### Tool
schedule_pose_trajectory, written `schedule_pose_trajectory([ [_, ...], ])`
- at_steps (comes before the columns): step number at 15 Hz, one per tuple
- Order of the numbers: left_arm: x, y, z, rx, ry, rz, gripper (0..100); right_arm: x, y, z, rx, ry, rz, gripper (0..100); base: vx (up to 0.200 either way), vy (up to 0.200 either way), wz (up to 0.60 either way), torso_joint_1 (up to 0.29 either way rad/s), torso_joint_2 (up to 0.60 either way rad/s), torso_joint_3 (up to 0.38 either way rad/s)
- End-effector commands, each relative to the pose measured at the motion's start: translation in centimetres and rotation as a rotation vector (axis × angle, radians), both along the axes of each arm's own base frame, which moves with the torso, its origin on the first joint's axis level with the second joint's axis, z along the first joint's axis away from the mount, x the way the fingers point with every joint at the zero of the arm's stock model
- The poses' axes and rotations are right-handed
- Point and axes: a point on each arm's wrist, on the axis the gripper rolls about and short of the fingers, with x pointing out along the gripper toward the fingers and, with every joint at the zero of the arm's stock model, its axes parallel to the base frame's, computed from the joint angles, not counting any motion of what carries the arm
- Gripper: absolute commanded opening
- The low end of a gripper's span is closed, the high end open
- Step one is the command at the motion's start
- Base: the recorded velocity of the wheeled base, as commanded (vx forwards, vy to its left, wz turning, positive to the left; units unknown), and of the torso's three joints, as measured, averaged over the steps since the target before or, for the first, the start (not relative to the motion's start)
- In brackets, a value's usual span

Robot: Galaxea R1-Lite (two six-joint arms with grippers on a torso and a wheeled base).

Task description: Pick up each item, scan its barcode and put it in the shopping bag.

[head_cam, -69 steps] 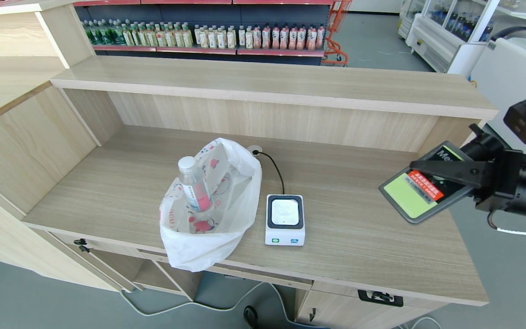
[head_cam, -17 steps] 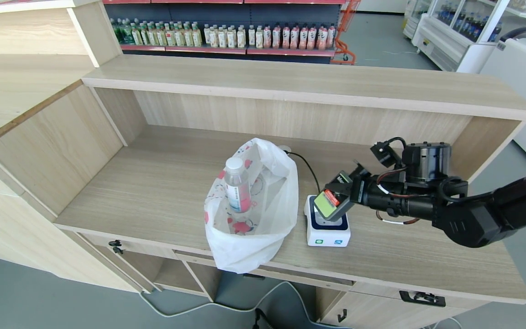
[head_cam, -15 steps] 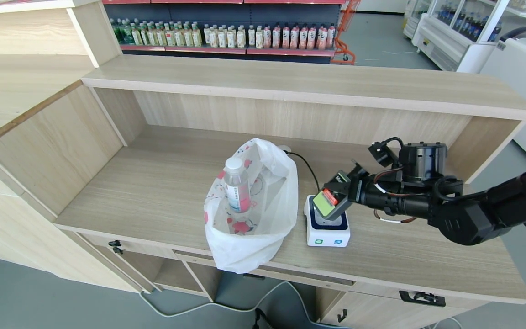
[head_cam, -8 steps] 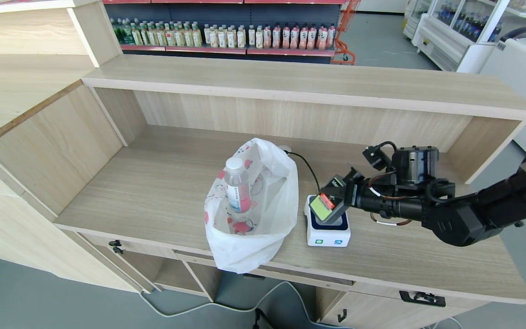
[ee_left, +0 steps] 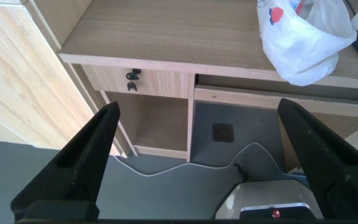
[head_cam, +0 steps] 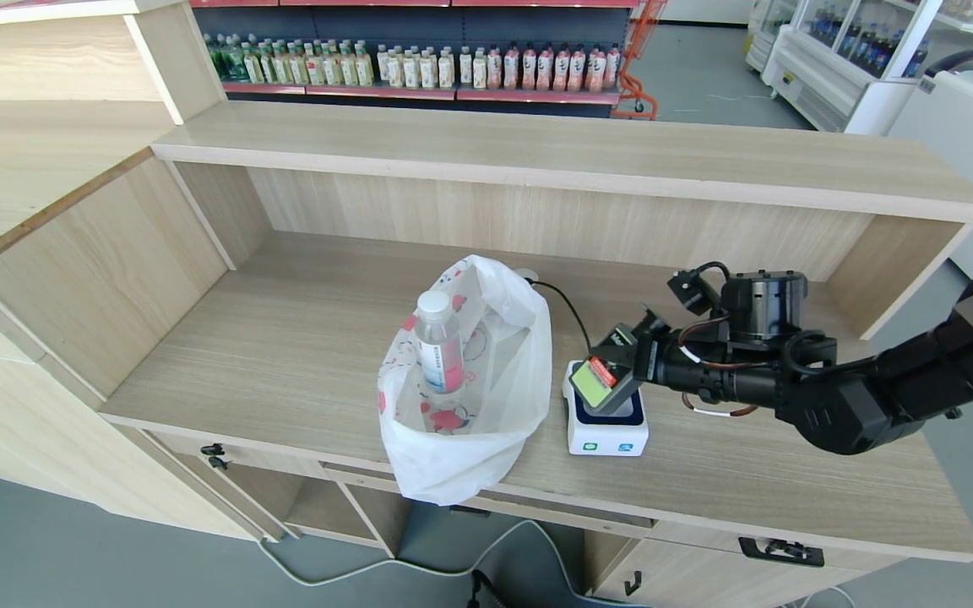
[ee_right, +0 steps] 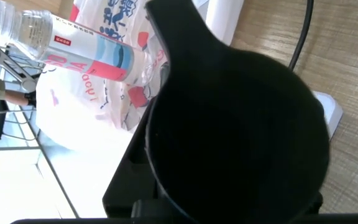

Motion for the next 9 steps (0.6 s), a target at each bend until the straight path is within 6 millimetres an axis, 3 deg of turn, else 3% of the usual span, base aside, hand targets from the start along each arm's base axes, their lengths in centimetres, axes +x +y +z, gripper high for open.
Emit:
schedule_pose_trajectory([
  [1,0.00,0.00,0.00,0.000,-0.001,0.000,100,0.26,0.10,0.17,0.003,-0.009,0.001,0,0.000,0.000,0.00,0.000,0.00,0.000],
  [9,0.00,0.00,0.00,0.000,-0.001,0.000,100,0.15,0.93,0.09,0.001,-0.008,0.021,0,0.000,0.000,0.00,0.000,0.00,0.000],
])
